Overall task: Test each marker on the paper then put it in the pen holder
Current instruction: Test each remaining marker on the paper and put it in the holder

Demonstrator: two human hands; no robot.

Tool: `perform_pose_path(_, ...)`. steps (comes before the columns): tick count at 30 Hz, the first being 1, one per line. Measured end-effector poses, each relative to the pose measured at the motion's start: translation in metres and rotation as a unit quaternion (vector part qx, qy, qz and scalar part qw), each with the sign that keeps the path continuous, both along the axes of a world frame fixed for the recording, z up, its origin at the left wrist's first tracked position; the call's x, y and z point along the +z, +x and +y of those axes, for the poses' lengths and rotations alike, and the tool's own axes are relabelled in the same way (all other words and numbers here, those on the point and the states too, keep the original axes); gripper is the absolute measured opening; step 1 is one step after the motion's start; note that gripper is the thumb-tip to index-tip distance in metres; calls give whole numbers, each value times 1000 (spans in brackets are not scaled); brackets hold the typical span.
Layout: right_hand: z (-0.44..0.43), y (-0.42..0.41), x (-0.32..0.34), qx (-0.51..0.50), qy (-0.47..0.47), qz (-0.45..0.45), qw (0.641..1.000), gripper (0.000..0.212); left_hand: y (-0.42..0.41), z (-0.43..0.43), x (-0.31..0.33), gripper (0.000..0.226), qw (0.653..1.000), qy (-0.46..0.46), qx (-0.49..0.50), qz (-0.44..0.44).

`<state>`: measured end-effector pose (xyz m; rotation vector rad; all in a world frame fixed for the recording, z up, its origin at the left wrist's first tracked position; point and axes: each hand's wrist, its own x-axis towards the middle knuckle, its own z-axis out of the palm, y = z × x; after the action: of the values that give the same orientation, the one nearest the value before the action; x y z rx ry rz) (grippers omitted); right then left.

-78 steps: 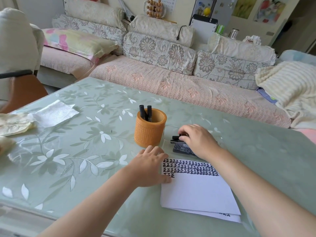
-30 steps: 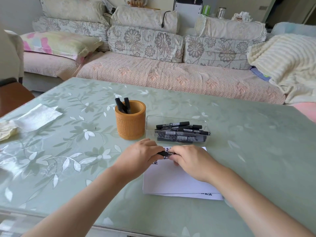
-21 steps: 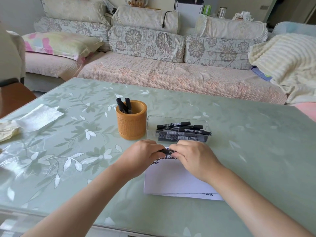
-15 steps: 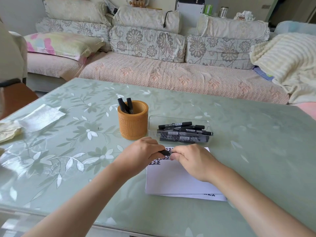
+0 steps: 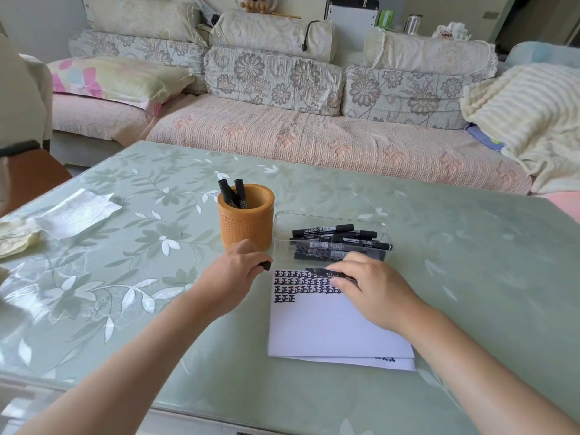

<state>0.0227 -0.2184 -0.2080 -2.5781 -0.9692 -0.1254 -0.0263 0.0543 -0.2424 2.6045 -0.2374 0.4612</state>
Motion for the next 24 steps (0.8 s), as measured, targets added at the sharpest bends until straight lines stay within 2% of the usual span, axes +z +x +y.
perform_pose_path(6,10,-8,2,17,66,62,996,41,-1,-9,-3,25,994,42,104,-16)
perform_pose_path(9,11,-11,1,39,89,74,992,34,2,-12,-6,17,993,33,112,-29)
perform_pose_path(13,13,-11,-5,46,128,107,985,33,5,-13,-9,19,994,42,101,-16)
perform_pose_path(17,15,-14,-5,52,136,136,980,63,1,-14,-7,22,993,32,106,-40)
perform_pose_path(19,16,-15,-5,59,157,130,977,67,-4,-15,-4,22,993,18,99,-64)
perform_pose_path(21,18,-18,-5,56,184,143,971,55,-10,-17,-1,19,994,6,73,-83)
perform_pose_path(24,23,-26,-9,66,222,146,962,16,-22,-19,2,13,996,0,-28,-83)
